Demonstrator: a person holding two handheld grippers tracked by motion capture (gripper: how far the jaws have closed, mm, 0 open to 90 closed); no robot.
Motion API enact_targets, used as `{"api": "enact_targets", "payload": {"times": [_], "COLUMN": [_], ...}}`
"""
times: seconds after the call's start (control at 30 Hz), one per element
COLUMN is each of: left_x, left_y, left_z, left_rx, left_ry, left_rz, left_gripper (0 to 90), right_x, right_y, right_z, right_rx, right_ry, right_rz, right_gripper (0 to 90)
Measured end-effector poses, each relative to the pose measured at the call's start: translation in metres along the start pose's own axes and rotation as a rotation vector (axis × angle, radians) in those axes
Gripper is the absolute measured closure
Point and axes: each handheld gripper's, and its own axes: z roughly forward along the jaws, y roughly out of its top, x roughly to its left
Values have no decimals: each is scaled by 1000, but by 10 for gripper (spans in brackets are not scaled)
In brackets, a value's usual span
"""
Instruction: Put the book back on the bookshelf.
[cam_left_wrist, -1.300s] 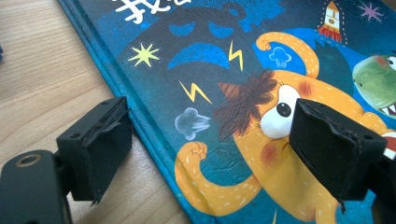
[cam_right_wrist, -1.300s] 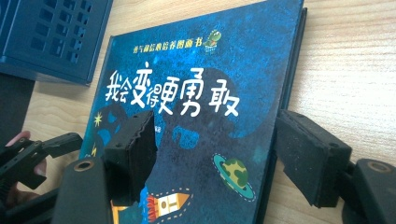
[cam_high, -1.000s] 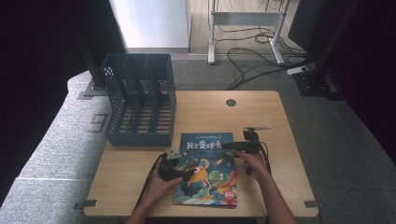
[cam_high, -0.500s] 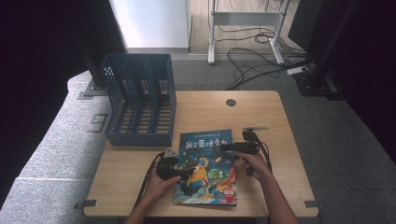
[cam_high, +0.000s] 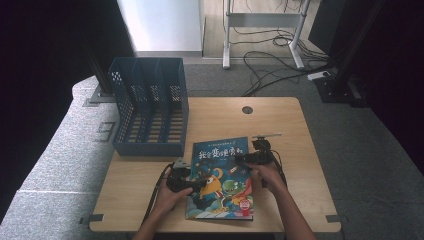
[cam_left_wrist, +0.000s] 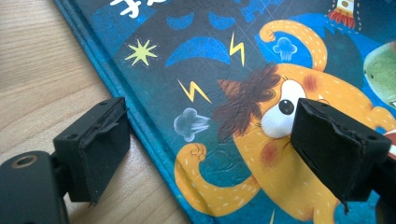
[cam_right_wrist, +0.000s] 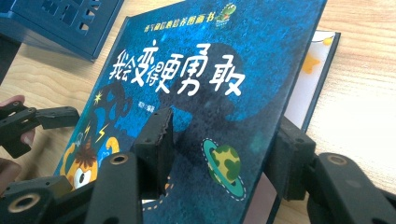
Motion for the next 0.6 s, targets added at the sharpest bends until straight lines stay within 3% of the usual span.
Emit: {"api": "enact_targets", "payload": {"times": [0.6], "left_x": [1], "left_y": [0], "left_z": [-3], "left_rx": [-8], "left_ry": [-12], "left_rz": [-22], "left_gripper": [127], "right_x": [0], "right_y": [4], "right_z": [-7], "right_rx": [-59], "right_ry": [40], "right_rz": [9], "right_gripper": [567]}}
